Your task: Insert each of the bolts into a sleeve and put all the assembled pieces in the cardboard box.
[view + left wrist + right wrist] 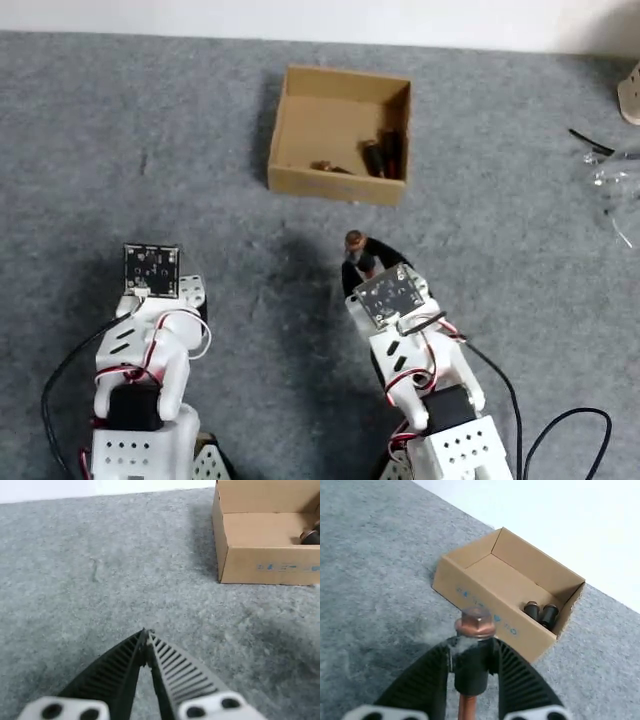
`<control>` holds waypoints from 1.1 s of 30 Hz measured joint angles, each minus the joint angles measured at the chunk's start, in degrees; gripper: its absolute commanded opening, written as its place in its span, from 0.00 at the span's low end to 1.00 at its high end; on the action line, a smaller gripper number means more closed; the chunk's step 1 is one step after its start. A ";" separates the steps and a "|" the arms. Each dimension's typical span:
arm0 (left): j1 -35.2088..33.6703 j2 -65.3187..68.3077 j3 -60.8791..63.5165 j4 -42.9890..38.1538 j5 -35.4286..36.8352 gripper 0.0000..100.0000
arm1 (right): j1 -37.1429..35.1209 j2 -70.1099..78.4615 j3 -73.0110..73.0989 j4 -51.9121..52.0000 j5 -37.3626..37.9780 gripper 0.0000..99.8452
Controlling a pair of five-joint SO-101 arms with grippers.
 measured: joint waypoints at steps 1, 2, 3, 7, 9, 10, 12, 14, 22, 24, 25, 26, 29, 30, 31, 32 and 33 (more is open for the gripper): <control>-0.26 0.00 0.00 -0.09 -0.09 0.01 | 0.00 0.00 0.00 0.00 0.00 0.00; -0.44 0.00 0.00 -0.09 -0.44 0.01 | 0.00 0.00 0.00 0.00 0.00 0.00; -0.44 0.00 0.00 -0.09 -0.79 0.01 | 0.00 0.00 0.00 0.00 -0.09 0.00; -0.44 0.00 0.00 -0.09 -1.14 0.01 | 0.26 1.58 -4.13 4.75 -1.76 0.00; -0.44 0.00 0.00 -0.09 -1.14 0.01 | 0.00 5.71 -10.37 7.65 -2.02 0.00; -0.44 0.00 0.00 -0.09 -1.14 0.01 | 0.00 8.62 -13.80 8.62 -2.11 0.00; -0.44 0.00 0.00 -0.09 -1.14 0.01 | 0.18 16.00 -21.36 9.58 -2.11 0.00; -0.44 0.00 0.00 -0.09 -1.14 0.01 | 0.18 25.32 -29.27 9.58 -2.11 0.00; -0.44 0.00 1.05 -1.85 -1.14 0.01 | 4.75 65.93 -63.12 9.76 -7.03 0.00; -0.44 0.00 1.05 -2.02 -1.14 0.01 | 6.86 75.25 -72.00 11.52 -9.32 0.00; -0.44 0.00 1.05 -2.02 -1.14 0.01 | 7.74 79.65 -76.57 13.10 -10.20 0.00; -0.44 0.00 1.05 -2.11 -1.14 0.01 | 8.44 83.87 -81.23 14.95 -10.81 0.00; -0.44 0.00 1.05 -2.20 -1.14 0.01 | 9.32 95.74 -94.42 21.89 -11.25 0.00; -0.44 0.00 1.05 -2.20 -1.58 0.01 | 9.32 99.52 -98.81 24.18 -11.34 0.00; -0.44 0.00 1.05 -2.20 -2.20 0.01 | 9.23 103.21 -103.03 26.46 -11.34 0.00; -0.44 0.00 1.05 -2.20 -2.64 0.01 | 9.14 106.55 -106.99 28.66 -11.34 0.00; -0.44 0.00 1.05 -2.20 -2.90 0.01 | 9.14 109.89 -110.95 30.68 -11.34 0.00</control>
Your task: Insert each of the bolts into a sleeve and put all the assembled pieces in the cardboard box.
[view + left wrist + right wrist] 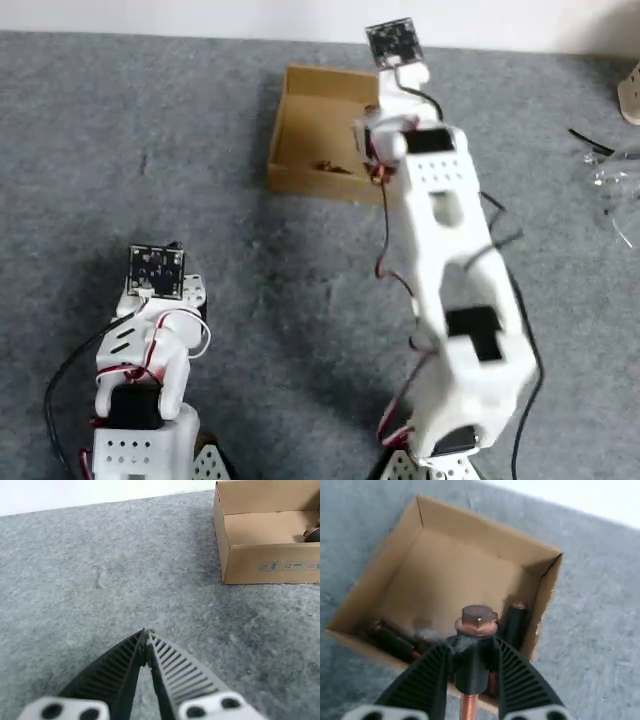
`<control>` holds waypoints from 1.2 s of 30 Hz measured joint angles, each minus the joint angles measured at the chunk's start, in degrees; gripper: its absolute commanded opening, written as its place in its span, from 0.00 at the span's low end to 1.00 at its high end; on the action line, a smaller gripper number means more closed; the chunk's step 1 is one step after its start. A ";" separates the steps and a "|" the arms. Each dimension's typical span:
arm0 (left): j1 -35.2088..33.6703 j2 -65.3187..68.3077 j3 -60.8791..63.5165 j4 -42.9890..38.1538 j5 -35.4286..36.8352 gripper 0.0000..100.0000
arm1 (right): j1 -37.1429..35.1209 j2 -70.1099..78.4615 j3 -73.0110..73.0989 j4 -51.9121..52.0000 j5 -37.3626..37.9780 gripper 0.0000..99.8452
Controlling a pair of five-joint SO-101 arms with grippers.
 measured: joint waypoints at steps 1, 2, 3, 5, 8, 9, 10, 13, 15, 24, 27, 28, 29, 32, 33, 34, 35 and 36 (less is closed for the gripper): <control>0.00 0.00 0.00 0.00 -0.09 0.01 | 0.00 3.25 -4.04 1.85 0.00 0.00; 0.00 0.00 0.00 0.00 -0.09 0.01 | 0.00 6.33 -7.74 3.52 0.00 0.00; 0.00 0.00 0.00 0.00 -0.09 0.01 | 0.09 9.32 -11.34 5.19 0.00 0.00; 0.00 0.00 0.09 -0.44 -0.09 0.01 | 0.18 14.86 -18.11 8.26 0.00 0.00; 0.00 0.00 0.18 -0.88 -0.09 0.01 | 0.09 22.07 -26.99 12.31 -0.09 0.01; 0.00 0.00 0.18 -0.88 -0.09 0.01 | 0.09 24.18 -29.63 13.63 -0.09 0.01; 0.00 0.00 0.18 -0.88 -0.09 0.01 | 0.00 26.20 -32.09 14.95 -0.09 0.01; 0.00 0.00 0.18 -1.23 -0.09 0.01 | 0.00 31.91 -38.95 18.55 -0.09 0.01; 0.00 0.00 0.18 -1.23 -0.09 0.01 | 0.00 35.16 -42.46 20.13 -0.09 0.01; 0.00 0.00 0.18 -1.23 -0.09 0.01 | -0.18 45.01 -52.13 22.42 -0.09 0.01; 0.00 0.00 0.18 -1.23 -0.09 0.01 | -0.18 45.71 -53.98 22.42 -0.09 0.02; 0.00 0.00 0.18 -1.23 -0.09 0.01 | -0.09 45.89 -54.24 22.42 -0.09 0.05; 0.00 0.00 0.18 -1.23 -0.09 0.01 | -0.09 45.89 -54.33 22.42 -0.18 0.08; 0.00 0.00 0.18 -1.23 -0.09 0.01 | -0.18 45.89 -54.33 23.30 -0.18 0.21; 0.00 0.00 0.18 -1.23 -0.09 0.01 | -0.18 45.80 -54.59 24.18 -0.18 0.24; 0.00 0.00 0.18 -1.23 -0.18 0.01 | -0.26 45.71 -55.21 25.14 -0.18 0.27; 0.00 0.00 0.18 -1.23 -0.18 0.01 | -0.35 45.71 -55.56 26.46 -0.18 0.28; 0.00 0.00 0.18 -1.23 -0.18 0.01 | -0.18 45.71 -55.82 27.60 -0.18 0.28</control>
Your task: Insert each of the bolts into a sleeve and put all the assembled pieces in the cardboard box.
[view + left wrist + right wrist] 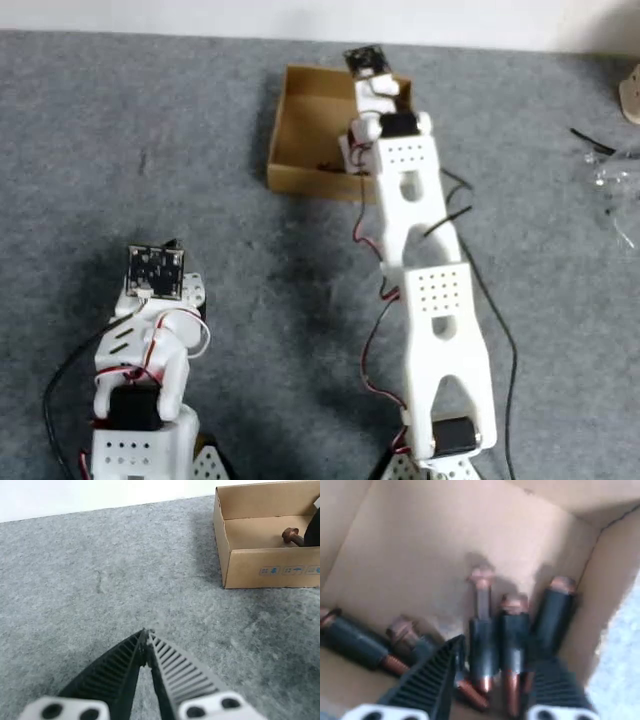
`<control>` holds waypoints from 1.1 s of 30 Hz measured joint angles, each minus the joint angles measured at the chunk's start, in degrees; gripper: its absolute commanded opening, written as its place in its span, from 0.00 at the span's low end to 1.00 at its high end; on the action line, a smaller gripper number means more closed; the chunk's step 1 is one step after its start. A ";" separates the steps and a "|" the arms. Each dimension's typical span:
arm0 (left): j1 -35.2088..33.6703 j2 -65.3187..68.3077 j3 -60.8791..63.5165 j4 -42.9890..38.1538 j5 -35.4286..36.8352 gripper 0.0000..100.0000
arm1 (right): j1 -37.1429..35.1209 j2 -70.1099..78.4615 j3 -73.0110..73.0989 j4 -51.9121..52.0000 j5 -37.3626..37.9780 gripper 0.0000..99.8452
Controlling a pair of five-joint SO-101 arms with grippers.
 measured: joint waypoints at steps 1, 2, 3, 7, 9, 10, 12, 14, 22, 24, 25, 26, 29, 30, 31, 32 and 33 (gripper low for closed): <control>0.00 0.00 0.00 0.00 0.00 0.01 | -0.26 0.09 -0.44 0.79 0.00 0.28; 0.00 0.00 0.00 0.00 0.00 0.01 | -0.53 0.09 -1.23 2.55 -0.09 0.28; 0.00 0.00 0.00 0.00 0.00 0.01 | -0.62 0.09 -2.64 4.22 -0.09 0.28; 0.00 0.00 0.00 0.00 0.00 0.01 | -0.79 0.09 -10.90 11.16 -0.09 0.28; 0.00 0.00 0.00 0.00 0.00 0.01 | -0.62 0.09 -16.97 14.51 -0.09 0.28; 0.00 0.00 0.00 0.00 0.00 0.01 | -0.62 0.09 -19.87 16.09 -0.09 0.28; 0.00 0.00 0.35 0.00 0.00 0.01 | -0.88 -0.44 -22.77 19.08 -0.09 0.28; 0.00 0.00 0.70 -0.35 0.00 0.01 | -0.88 -1.05 -23.38 21.89 -0.09 0.28; 0.00 0.00 0.88 -1.49 0.00 0.01 | -0.70 -8.97 -23.56 23.30 -0.09 0.28; 0.00 0.00 0.97 -1.49 0.00 0.01 | -0.70 -12.48 -23.56 23.30 -0.09 0.28; 0.00 0.00 0.97 -1.58 0.00 0.01 | -0.70 -14.42 -23.56 23.30 -0.09 0.28; 0.00 0.00 0.97 -1.67 0.00 0.01 | -0.70 -16.26 -23.56 23.30 -0.09 0.28; 0.00 0.00 0.97 -1.67 0.00 0.01 | -0.70 -21.36 -23.74 23.30 -0.09 0.28; 0.00 0.00 0.97 -1.67 0.00 0.01 | -0.70 -22.86 -23.91 23.30 -0.09 0.28; 0.00 0.00 0.97 -1.67 0.00 0.01 | -0.70 -24.26 -23.91 23.30 -0.09 0.28; 0.00 0.00 0.97 -1.67 0.00 0.01 | -0.70 -25.76 -23.91 23.30 -0.09 0.28; 0.00 0.00 0.97 -1.67 0.00 0.01 | -0.70 -27.16 -23.91 23.30 -0.09 0.28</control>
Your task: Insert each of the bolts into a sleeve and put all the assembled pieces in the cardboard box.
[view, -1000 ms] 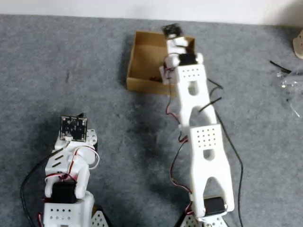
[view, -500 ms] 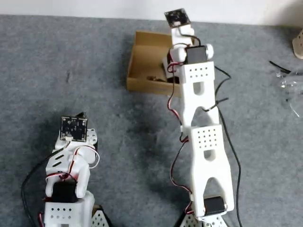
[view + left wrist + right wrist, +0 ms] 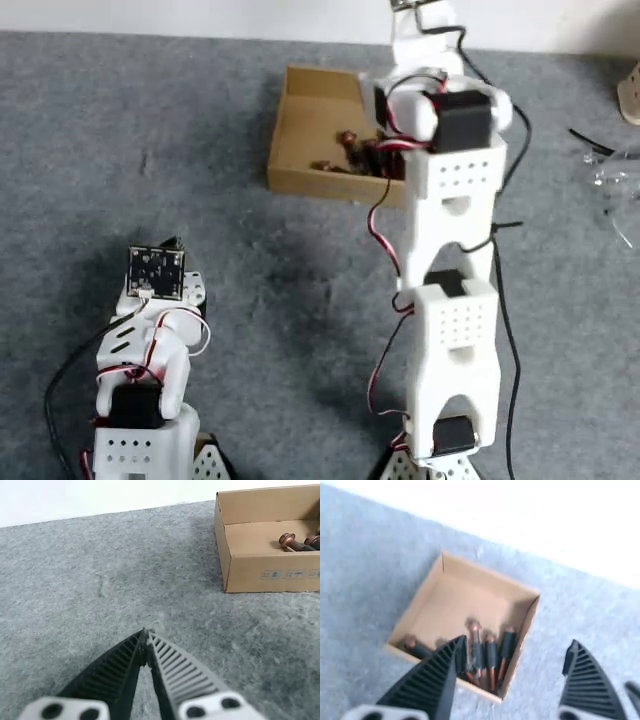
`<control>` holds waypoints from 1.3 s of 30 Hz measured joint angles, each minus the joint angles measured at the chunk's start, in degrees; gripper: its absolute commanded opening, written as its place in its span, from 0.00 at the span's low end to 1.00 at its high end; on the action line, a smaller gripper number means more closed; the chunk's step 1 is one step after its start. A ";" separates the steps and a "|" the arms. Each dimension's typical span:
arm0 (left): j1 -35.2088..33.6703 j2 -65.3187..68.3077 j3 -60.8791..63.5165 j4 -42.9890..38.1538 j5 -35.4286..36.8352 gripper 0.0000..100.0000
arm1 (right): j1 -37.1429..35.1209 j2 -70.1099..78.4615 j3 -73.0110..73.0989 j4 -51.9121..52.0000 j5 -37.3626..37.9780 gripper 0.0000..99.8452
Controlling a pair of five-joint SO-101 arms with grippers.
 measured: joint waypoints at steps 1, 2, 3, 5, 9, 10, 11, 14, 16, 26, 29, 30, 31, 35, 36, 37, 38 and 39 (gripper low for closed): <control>0.00 0.00 0.00 0.00 0.00 0.01 | 0.00 -1.41 -0.09 0.00 0.00 0.28; 0.00 0.00 0.00 0.00 -0.09 0.01 | 0.00 -2.64 -0.26 0.00 0.00 0.28; 0.00 0.00 0.00 0.00 -0.18 0.01 | 0.00 -3.78 -0.44 0.09 0.00 0.28; 0.00 0.00 0.00 0.00 -0.26 0.01 | 0.00 -5.89 -0.44 0.18 0.00 0.28; 0.00 0.00 0.00 0.00 -0.26 0.01 | 0.00 -9.67 -0.44 0.18 0.00 0.28; 0.00 0.00 0.00 -0.35 -0.26 0.01 | 0.00 -10.90 -0.44 0.18 0.00 0.28; 0.00 0.00 0.00 -0.79 -0.26 0.01 | 0.00 -12.31 -0.44 0.18 0.00 0.28; 0.00 0.00 0.09 -1.23 -0.26 0.01 | 0.00 -16.88 -0.44 0.18 0.00 0.28; 0.00 0.00 0.09 -1.23 -0.26 0.01 | -0.09 -20.92 0.79 0.18 0.00 0.28; 0.00 0.00 0.09 -1.23 -0.26 0.01 | -4.57 -51.08 38.68 0.18 0.00 0.28; 0.00 0.00 0.09 -1.23 -0.26 0.01 | -5.63 -60.57 53.10 0.18 -0.35 0.28; 0.00 0.00 0.09 -1.23 -0.26 0.01 | -5.71 -63.30 57.41 0.18 -1.49 0.28; 0.00 0.00 0.09 -1.23 -0.26 0.01 | -5.71 -66.11 61.71 0.09 -2.64 0.28; 0.00 0.00 0.09 -1.23 -0.26 0.01 | -5.89 -78.77 79.12 -2.81 -5.10 0.28; 0.00 0.00 0.09 -1.23 -0.26 0.01 | -5.89 -82.02 83.52 -4.40 -5.27 0.28; 0.00 0.00 0.09 -1.23 -0.26 0.01 | -5.89 -85.45 88.26 -6.24 -5.27 0.28; 0.00 0.00 0.09 -1.23 -0.26 0.01 | -5.80 -88.88 93.01 -8.26 -5.27 0.28; 0.00 0.00 0.09 -1.23 -0.26 0.01 | -5.71 -92.22 97.93 -10.37 -5.27 0.28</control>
